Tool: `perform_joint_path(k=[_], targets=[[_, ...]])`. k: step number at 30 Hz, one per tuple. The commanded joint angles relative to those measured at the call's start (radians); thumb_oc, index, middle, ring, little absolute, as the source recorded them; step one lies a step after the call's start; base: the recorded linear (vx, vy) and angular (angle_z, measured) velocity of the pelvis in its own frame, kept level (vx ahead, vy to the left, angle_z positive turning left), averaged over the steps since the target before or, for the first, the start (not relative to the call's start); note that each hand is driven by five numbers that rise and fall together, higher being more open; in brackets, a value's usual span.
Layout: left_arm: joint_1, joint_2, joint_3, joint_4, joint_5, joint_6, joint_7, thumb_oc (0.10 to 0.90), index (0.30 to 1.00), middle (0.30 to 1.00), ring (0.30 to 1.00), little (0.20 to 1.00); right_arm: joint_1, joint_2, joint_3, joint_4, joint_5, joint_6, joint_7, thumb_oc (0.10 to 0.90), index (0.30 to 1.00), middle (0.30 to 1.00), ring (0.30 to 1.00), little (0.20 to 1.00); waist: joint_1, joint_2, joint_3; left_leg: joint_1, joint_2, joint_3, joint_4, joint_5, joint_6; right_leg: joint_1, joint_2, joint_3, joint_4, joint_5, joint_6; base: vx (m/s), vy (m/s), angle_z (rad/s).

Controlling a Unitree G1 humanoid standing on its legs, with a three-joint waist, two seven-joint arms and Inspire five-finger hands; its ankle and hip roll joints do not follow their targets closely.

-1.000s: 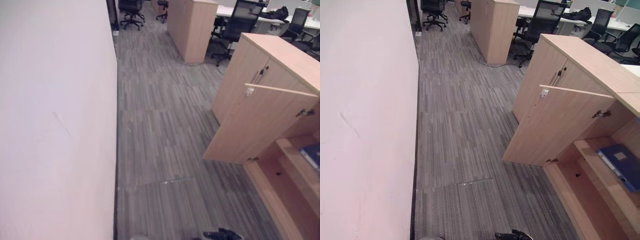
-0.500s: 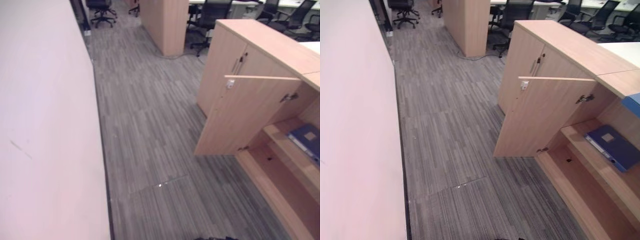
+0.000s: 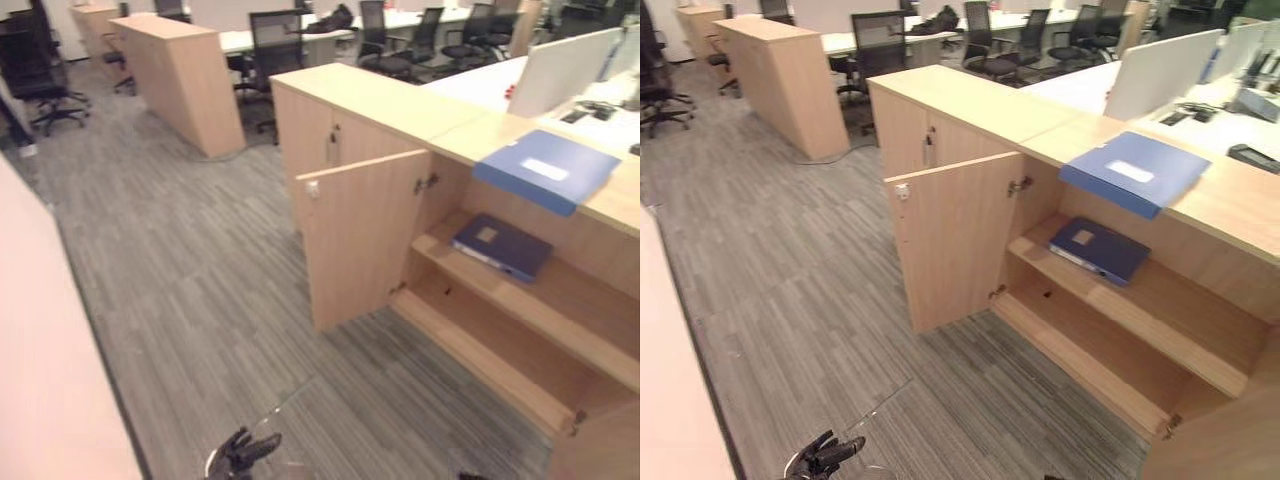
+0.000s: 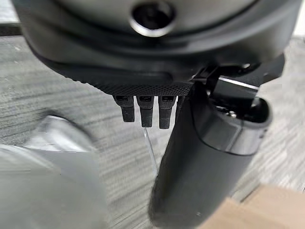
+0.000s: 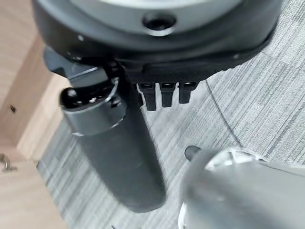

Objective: Put the empty folder in the office cabinet

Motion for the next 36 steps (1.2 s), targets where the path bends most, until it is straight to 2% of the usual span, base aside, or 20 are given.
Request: perform_joint_path(k=[1, 2, 3, 4, 5, 6, 8, 11, 14, 16, 22, 26, 31, 34, 36], targets=[[0.032, 0.038, 0.030, -0.048, -0.023, -0.032, 0.008, 0.800, 0.900, 0.900, 0.900, 0.900, -0.007, -0.022, -0.027, -0.030, -0.017, -0.020, -0.008, 0.800, 0.900, 0.900, 0.900, 0.900, 0.088, -0.003, 0.054, 0.051, 0.013, -0.016, -0.016, 0.051, 0.075, 0.058, -0.111, 0.026, 0.079, -0.043, 0.117, 0.15, 0.092, -2.04], [0.031, 0.033, 0.034, -0.026, -0.034, -0.035, 0.009, 0.800, 0.900, 0.900, 0.900, 0.900, -0.018, -0.017, -0.017, -0.025, -0.020, -0.019, -0.010, 0.800, 0.900, 0.900, 0.900, 0.900, 0.092, 0.012, 0.052, 0.024, 0.040, -0.079, -0.095, 0.099, 0.068, 0.052, -0.099, 0.071, 0.083, -0.051, 0.122, 0.16, 0.131, -1.49], [0.030, 0.032, 0.038, -0.011, -0.041, -0.038, 0.009, 0.800, 0.900, 0.900, 0.900, 0.900, -0.022, -0.015, -0.013, -0.022, -0.021, -0.019, -0.009, 0.800, 0.900, 0.900, 0.900, 0.900, 0.095, 0.019, 0.050, 0.020, 0.057, -0.083, -0.137, 0.120, 0.064, 0.046, -0.094, 0.096, 0.089, -0.059, 0.125, 0.22, 0.284, -1.56], [0.028, 0.028, 0.047, 0.019, -0.054, -0.046, 0.007, 0.800, 0.900, 0.900, 0.900, 0.900, -0.029, -0.012, -0.009, -0.022, -0.024, -0.018, -0.005, 0.800, 0.900, 0.900, 0.900, 0.900, 0.106, 0.043, 0.034, 0.017, 0.072, -0.073, -0.180, 0.165, 0.064, 0.043, -0.077, 0.137, 0.078, -0.047, 0.130, 0.15, 0.198, -1.11], [0.028, 0.028, 0.047, 0.019, -0.054, -0.046, 0.007, 0.800, 0.900, 0.900, 0.900, 0.900, -0.029, -0.012, -0.009, -0.022, -0.024, -0.018, -0.005, 0.800, 0.900, 0.900, 0.900, 0.900, 0.111, 0.042, 0.036, 0.022, 0.073, -0.068, -0.180, 0.163, 0.064, 0.044, -0.077, 0.142, 0.080, -0.049, 0.129, 0.21, 0.270, -1.01], [0.030, 0.019, 0.051, 0.048, -0.059, -0.049, 0.003, 0.800, 0.900, 0.900, 0.900, 0.900, -0.029, -0.009, -0.009, -0.012, -0.025, -0.019, -0.001, 0.800, 0.900, 0.900, 0.900, 0.900, 0.113, 0.052, 0.011, 0.034, 0.051, -0.121, -0.176, 0.162, 0.048, 0.050, -0.058, 0.175, 0.050, -0.045, 0.133, 0.11, 0.102, -0.74], [0.027, 0.017, 0.047, 0.073, -0.057, -0.051, 0.002, 0.800, 0.900, 0.900, 0.900, 0.900, -0.024, -0.006, -0.010, -0.005, -0.027, -0.021, 0.001, 0.800, 0.900, 0.900, 0.900, 0.900, 0.109, 0.056, 0.002, 0.045, 0.044, -0.132, -0.177, 0.158, 0.041, 0.058, -0.054, 0.182, 0.036, -0.040, 0.136, 0.15, 0.128, -0.90], [0.021, 0.024, 0.043, 0.103, -0.050, -0.049, 0.002, 0.800, 0.900, 0.900, 0.900, 0.900, -0.004, 0.006, -0.026, 0.012, -0.026, -0.020, 0.000, 0.800, 0.900, 0.900, 0.900, 0.900, 0.103, 0.043, -0.016, 0.062, 0.041, -0.112, -0.186, 0.165, 0.039, 0.085, -0.061, 0.168, -0.015, -0.027, 0.151, 0.17, 0.132, -0.29], [0.012, 0.034, 0.042, 0.124, -0.042, -0.050, 0.004, 0.800, 0.900, 0.900, 0.900, 0.900, 0.013, 0.021, -0.040, 0.022, -0.020, -0.020, 0.000, 0.800, 0.900, 0.900, 0.900, 0.900, 0.098, 0.023, -0.023, 0.077, 0.016, -0.084, -0.179, 0.147, 0.054, 0.117, -0.094, 0.161, -0.061, 0.000, 0.183, 0.18, 0.173, 0.11], [0.011, 0.040, 0.048, 0.146, -0.025, -0.048, 0.002, 0.800, 0.900, 0.900, 0.900, 0.900, 0.023, 0.032, -0.047, 0.033, -0.023, -0.018, 0.004, 0.800, 0.900, 0.900, 0.900, 0.900, 0.095, 0.007, -0.036, 0.105, -0.018, -0.049, -0.177, 0.117, 0.081, 0.131, -0.138, 0.179, -0.090, 0.030, 0.220, 0.22, 0.278, -0.08], [0.005, 0.057, 0.059, 0.180, -0.013, -0.047, 0.000, 0.800, 0.900, 0.900, 0.900, 0.900, 0.032, 0.055, -0.039, 0.030, -0.027, -0.018, 0.013, 0.800, 0.900, 0.900, 0.900, 0.900, 0.092, -0.022, -0.048, 0.138, -0.051, -0.012, -0.190, 0.088, 0.121, 0.131, -0.187, 0.198, -0.118, 0.066, 0.258, 0.12, 0.195, -0.33], [0.005, 0.071, 0.047, 0.167, 0.019, -0.046, -0.008, 0.800, 0.900, 0.900, 0.900, 0.900, 0.039, 0.073, -0.035, 0.016, -0.034, -0.019, 0.017, 0.800, 0.900, 0.900, 0.900, 0.900, 0.078, -0.048, -0.055, 0.157, -0.091, 0.008, -0.200, 0.060, 0.158, 0.119, -0.246, 0.193, -0.124, 0.117, 0.299, 0.08, 0.204, -0.08], [0.011, 0.076, 0.032, 0.153, 0.054, -0.043, -0.017, 0.800, 0.900, 0.900, 0.900, 0.900, 0.048, 0.080, -0.034, 0.009, -0.048, -0.018, 0.021, 0.800, 0.900, 0.900, 0.900, 0.900, 0.069, -0.059, -0.060, 0.173, -0.129, 0.014, -0.200, 0.036, 0.188, 0.106, -0.293, 0.196, -0.119, 0.161, 0.323, 0.04, 0.171, -0.06], [0.020, 0.070, 0.036, 0.174, 0.068, -0.037, -0.024, 0.800, 0.900, 0.900, 0.900, 0.900, 0.054, 0.076, -0.037, 0.014, -0.058, -0.014, 0.026, 0.800, 0.900, 0.900, 0.900, 0.900, 0.071, -0.058, -0.059, 0.201, -0.171, 0.017, -0.200, 0.019, 0.215, 0.081, -0.350, 0.219, -0.063, 0.232, 0.336, 0.05, 0.242, -0.13], [0.026, 0.067, 0.037, 0.199, 0.081, -0.032, -0.031, 0.800, 0.900, 0.900, 0.900, 0.900, 0.060, 0.073, -0.040, 0.011, -0.062, -0.013, 0.028, 0.800, 0.900, 0.900, 0.900, 0.900, 0.067, -0.053, -0.050, 0.230, -0.201, 0.014, -0.199, 0.013, 0.234, 0.067, -0.401, 0.237, 0.016, 0.314, 0.325, 0.04, 0.267, -0.37]])
